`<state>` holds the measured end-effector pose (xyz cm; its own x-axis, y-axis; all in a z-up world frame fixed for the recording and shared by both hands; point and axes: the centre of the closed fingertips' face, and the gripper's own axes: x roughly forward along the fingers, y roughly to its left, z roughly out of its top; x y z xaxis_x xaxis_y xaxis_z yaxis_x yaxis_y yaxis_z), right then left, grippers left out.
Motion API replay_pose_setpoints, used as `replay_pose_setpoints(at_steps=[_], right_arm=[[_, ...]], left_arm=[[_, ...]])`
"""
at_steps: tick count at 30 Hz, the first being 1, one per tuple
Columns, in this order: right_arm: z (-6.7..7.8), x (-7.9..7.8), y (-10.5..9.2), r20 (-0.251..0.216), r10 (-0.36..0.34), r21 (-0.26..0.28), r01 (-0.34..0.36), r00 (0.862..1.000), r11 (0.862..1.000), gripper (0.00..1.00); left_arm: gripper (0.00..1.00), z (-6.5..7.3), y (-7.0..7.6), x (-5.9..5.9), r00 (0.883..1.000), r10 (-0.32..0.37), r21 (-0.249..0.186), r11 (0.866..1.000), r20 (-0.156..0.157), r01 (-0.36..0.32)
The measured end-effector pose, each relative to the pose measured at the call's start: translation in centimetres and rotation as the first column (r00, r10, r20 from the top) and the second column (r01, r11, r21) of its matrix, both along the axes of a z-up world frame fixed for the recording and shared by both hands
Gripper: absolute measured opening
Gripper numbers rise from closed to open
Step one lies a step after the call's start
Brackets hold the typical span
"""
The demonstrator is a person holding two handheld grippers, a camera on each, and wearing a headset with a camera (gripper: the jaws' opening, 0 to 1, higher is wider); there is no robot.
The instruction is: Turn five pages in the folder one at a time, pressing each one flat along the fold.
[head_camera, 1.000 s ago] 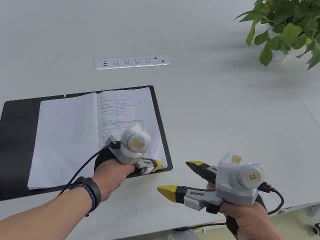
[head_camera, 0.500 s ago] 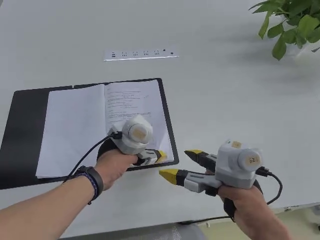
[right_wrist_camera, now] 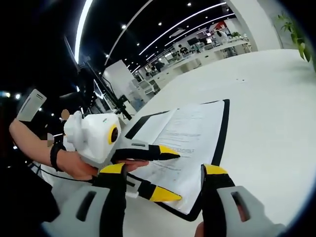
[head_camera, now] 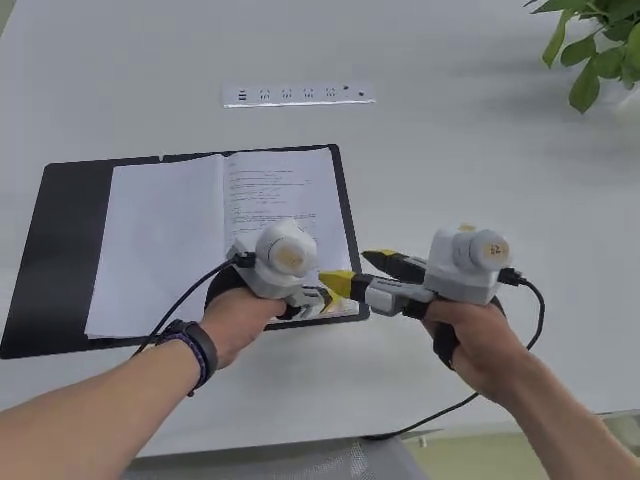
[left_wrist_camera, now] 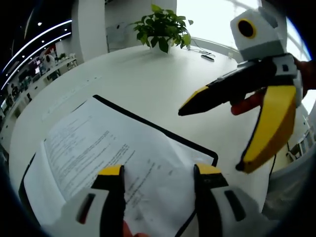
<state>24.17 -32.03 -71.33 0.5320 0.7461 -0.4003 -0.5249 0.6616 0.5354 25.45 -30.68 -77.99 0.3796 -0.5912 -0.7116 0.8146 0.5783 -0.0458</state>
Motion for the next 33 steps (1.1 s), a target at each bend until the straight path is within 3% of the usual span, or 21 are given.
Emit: replay_pose_setpoints(at_steps=[7,11,22,27,28,33], right_arm=[[-1.9,1.0,0.5,-0.050,-0.001,0.019,0.002,0.999,1.000,0.59],[-2.3,1.6,0.5,-0.077,-0.022,0.052,0.026,0.997,0.998,0.58],[-3.5,2.0,1.1,-0.116,-0.007,0.071,0.015,0.993,0.997,0.55],[-3.3,1.8,0.7,-0.130,-0.020,0.100,0.033,0.991,0.994,0.48],[-3.3,1.7,0.6,-0.133,-0.020,0.105,0.034,0.991,0.994,0.46],[-3.1,0.8,0.5,-0.142,-0.014,0.132,0.033,0.990,0.991,0.33]], left_arm=[[0.54,0.1,0.1,0.2,1.000,0.009,-0.010,1.000,0.003,-0.009],[0.53,0.1,0.1,0.2,1.000,0.011,-0.013,1.000,0.003,-0.011],[0.53,0.1,0.2,0.2,1.000,0.013,-0.020,1.000,0.003,-0.013],[0.54,0.2,0.3,0.1,1.000,0.015,-0.032,0.999,-0.019,-0.016],[0.54,0.4,0.3,0.0,0.999,0.023,-0.042,0.999,-0.036,-0.025],[0.56,0.9,0.7,-0.6,0.999,0.017,-0.044,0.999,-0.030,-0.018]])
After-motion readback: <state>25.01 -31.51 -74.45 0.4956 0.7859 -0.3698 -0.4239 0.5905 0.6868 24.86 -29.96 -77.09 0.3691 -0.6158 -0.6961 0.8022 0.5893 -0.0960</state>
